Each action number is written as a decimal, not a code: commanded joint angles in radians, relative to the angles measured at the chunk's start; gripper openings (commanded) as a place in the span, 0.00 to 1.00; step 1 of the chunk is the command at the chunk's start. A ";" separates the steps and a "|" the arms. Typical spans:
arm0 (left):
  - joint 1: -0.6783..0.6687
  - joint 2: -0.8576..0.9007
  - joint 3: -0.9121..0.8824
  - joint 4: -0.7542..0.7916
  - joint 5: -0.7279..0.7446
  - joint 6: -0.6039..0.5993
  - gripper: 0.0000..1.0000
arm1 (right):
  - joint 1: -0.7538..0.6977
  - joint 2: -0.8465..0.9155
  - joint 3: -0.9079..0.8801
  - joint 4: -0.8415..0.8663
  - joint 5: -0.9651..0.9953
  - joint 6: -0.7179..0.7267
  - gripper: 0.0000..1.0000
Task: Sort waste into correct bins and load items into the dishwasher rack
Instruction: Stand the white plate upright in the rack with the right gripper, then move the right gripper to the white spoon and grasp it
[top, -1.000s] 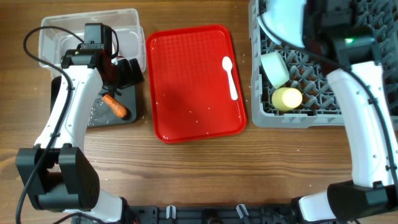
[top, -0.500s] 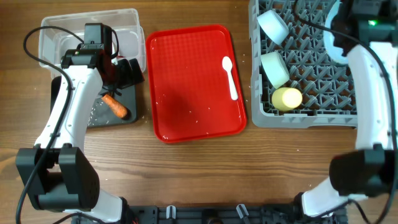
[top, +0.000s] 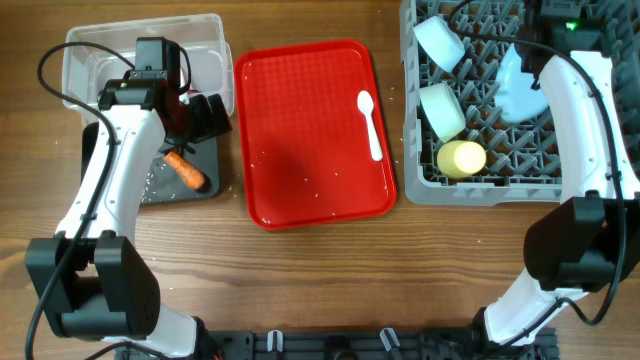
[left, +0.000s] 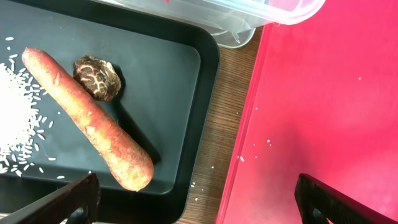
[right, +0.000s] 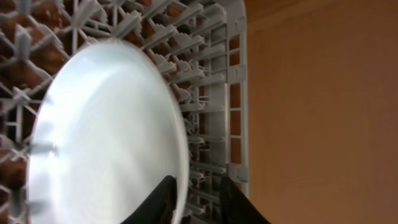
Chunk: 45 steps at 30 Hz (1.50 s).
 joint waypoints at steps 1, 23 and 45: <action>0.005 -0.022 0.008 0.003 -0.006 -0.006 1.00 | 0.006 0.017 0.005 -0.001 -0.028 0.067 0.58; 0.005 -0.022 0.008 0.003 -0.006 -0.006 1.00 | 0.083 -0.199 0.005 -0.069 -1.260 0.576 0.99; 0.005 -0.022 0.008 0.003 -0.006 -0.006 1.00 | 0.444 0.331 0.004 -0.193 -0.726 0.708 0.84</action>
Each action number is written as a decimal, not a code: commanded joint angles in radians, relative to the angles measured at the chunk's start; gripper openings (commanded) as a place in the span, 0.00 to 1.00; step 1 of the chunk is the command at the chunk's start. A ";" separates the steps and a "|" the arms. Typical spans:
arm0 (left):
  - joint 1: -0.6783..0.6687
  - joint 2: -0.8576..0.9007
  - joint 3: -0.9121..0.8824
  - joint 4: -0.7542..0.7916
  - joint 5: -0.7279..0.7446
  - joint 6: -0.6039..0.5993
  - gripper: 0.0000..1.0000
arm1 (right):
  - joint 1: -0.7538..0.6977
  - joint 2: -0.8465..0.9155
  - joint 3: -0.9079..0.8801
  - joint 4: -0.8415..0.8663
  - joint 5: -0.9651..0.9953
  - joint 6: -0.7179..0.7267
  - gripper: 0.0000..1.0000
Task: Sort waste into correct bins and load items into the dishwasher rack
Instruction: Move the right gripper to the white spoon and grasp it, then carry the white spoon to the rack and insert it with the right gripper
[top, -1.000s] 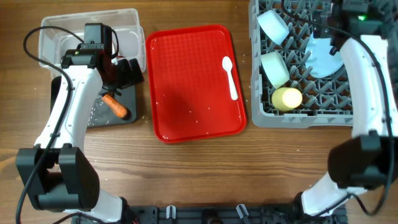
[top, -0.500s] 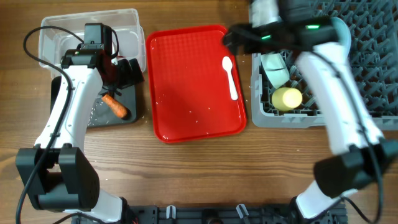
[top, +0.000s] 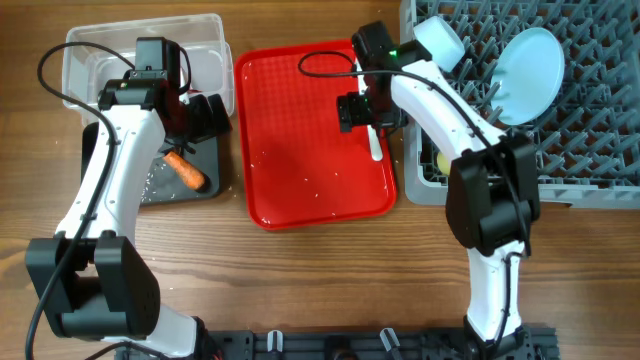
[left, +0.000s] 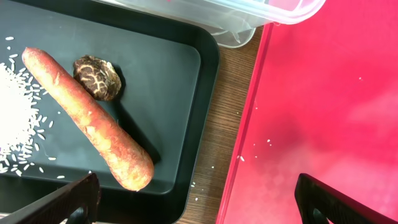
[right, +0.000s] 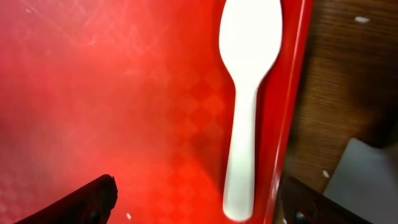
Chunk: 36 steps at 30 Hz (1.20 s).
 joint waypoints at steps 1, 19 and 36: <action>0.005 -0.022 0.008 0.003 -0.006 -0.006 1.00 | 0.005 0.026 0.002 0.017 0.003 0.041 0.83; 0.005 -0.022 0.008 0.003 -0.006 -0.006 1.00 | 0.005 0.073 -0.134 0.257 -0.004 0.161 0.71; 0.005 -0.022 0.008 0.003 -0.006 -0.006 1.00 | 0.087 0.087 -0.133 0.274 -0.082 0.242 0.04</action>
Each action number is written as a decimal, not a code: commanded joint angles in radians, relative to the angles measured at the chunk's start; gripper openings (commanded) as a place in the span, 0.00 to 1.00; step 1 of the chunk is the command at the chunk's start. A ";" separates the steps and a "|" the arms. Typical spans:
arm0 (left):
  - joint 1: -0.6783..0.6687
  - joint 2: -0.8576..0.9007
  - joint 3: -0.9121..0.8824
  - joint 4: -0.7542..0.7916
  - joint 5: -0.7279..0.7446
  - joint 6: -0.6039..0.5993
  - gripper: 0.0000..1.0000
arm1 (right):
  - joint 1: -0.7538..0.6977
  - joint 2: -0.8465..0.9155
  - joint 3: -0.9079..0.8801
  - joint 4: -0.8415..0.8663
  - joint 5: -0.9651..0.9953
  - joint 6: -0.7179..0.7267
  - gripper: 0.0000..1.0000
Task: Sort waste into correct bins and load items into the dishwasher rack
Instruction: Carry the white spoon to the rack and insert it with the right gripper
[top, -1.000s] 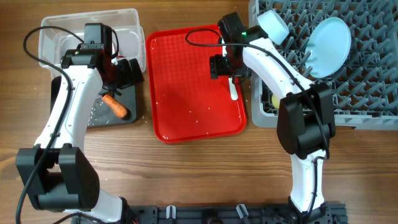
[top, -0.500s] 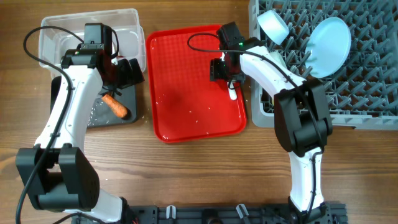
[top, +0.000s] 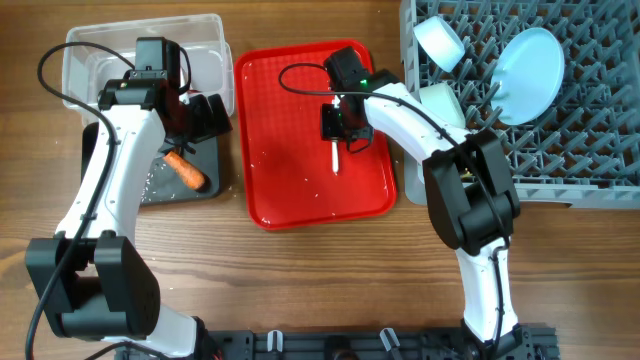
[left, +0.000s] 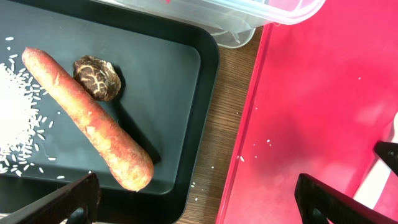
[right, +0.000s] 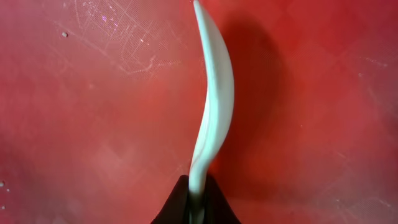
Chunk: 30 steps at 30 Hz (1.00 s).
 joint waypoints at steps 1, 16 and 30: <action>0.005 -0.022 0.008 0.002 -0.006 -0.006 1.00 | 0.000 0.029 -0.005 -0.010 -0.007 0.022 0.04; 0.005 -0.022 0.008 0.002 -0.006 -0.006 1.00 | -0.330 -0.596 0.067 -0.246 0.216 -0.216 0.05; 0.005 -0.022 0.008 0.002 -0.006 -0.006 1.00 | -0.544 -0.323 0.044 -0.312 0.271 -0.558 0.04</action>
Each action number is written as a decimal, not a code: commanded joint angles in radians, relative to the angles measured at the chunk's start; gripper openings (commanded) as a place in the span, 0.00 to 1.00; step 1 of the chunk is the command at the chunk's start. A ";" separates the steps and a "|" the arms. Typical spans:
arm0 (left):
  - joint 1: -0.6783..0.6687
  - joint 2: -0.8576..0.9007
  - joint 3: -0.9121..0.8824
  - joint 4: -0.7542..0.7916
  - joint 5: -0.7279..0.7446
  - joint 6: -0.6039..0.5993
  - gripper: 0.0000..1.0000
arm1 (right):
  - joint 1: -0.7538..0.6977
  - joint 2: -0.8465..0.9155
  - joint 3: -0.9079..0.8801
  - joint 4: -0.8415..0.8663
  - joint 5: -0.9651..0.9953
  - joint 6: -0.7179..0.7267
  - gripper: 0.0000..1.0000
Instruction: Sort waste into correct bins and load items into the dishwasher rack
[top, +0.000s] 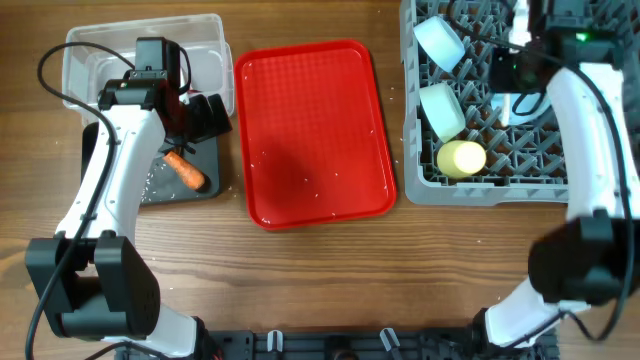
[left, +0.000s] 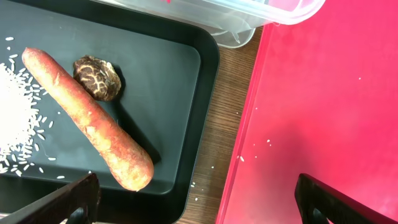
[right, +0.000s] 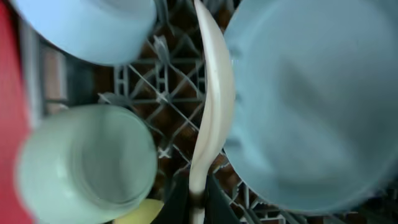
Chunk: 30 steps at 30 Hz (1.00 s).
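Note:
My right gripper (right: 198, 190) is shut on the handle of a white spoon (right: 212, 93). It holds the spoon over the grey dishwasher rack (top: 500, 190), between a pale blue plate (right: 311, 93) and the cups. In the overhead view the right gripper (top: 505, 70) is above the rack's middle. My left gripper (left: 199, 202) is open, hanging still over the seam between the black waste tray (left: 174, 74) and the red tray (top: 315, 130). A carrot (left: 87, 118), a mushroom (left: 96, 78) and loose rice (left: 15, 118) lie in the black tray.
In the rack stand a white cup (top: 438, 42), a pale green cup (top: 441, 108) and a yellow cup (top: 461, 158). A clear plastic container (top: 140, 50) sits behind the black tray. Rice grains dot the red tray.
My right gripper, shut on the spoon, was over the middle of the red tray and is now over the rack beside the plate. The left arm has not moved.
First my right gripper was at the plate's edge in the rack while the spoon lay on the red tray's right side. Then the plate stood in the rack and the gripper was open over the spoon. It then held the spoon above the tray, now over the rack.

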 joint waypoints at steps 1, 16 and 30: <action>0.005 -0.022 0.008 0.002 -0.006 -0.006 1.00 | -0.004 0.099 -0.014 -0.003 0.016 -0.039 0.04; 0.005 -0.022 0.008 0.002 -0.006 -0.006 1.00 | -0.003 0.100 0.054 -0.118 -0.148 0.038 0.47; 0.005 -0.022 0.008 0.002 -0.006 -0.006 1.00 | -0.002 -0.324 0.076 -0.145 -0.334 0.033 0.66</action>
